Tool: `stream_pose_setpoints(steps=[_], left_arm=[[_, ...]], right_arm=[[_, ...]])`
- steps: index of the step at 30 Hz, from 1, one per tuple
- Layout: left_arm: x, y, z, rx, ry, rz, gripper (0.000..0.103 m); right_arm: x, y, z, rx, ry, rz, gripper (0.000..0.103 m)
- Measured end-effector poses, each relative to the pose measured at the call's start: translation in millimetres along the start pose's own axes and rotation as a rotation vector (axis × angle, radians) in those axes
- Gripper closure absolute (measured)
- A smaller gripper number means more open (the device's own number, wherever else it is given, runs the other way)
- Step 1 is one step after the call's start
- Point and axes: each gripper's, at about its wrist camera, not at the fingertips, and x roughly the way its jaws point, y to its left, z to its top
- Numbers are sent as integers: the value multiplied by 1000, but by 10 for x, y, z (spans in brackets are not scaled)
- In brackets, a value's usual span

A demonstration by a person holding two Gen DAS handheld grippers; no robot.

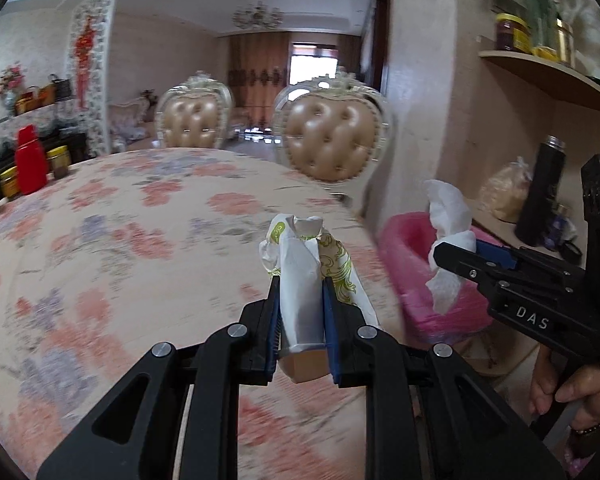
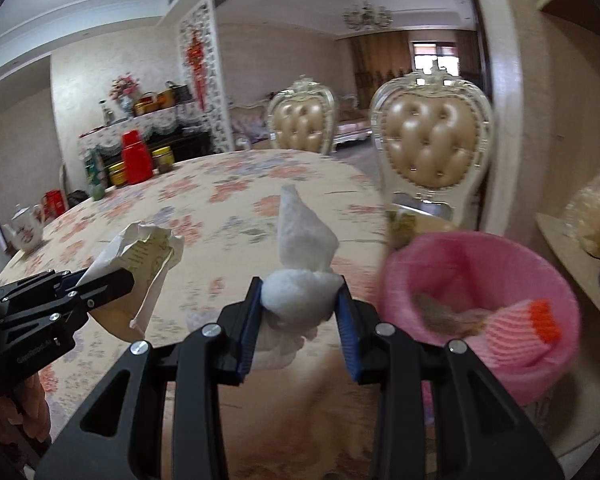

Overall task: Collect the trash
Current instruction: 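Carry the white tissue and wrapped cup over the pink bin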

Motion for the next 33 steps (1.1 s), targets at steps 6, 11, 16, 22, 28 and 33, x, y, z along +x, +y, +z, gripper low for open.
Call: stream_pose_setpoints(steps=[6, 11, 16, 22, 28, 33], left_arm=[[221, -384, 146, 52, 2, -93, 84], [487, -667, 263, 87, 14, -170, 84], [785, -946, 399, 106, 33, -252, 84], [1182, -1242, 590, 114, 60, -320, 84], [1530, -1423, 672, 115, 94, -334, 84], [1763, -1498, 702, 99, 115, -353, 83]], right_arm=[[-167, -385, -16, 25, -23, -97, 68], [-286, -778, -20, 59, -27, -175, 68], [-378, -1140, -40, 120, -35, -230, 66], [-352, -1494, 5, 138, -28, -274, 65], [-193, -1807, 94, 174, -14, -251, 65], [21, -2014, 220, 172, -10, -223, 55]])
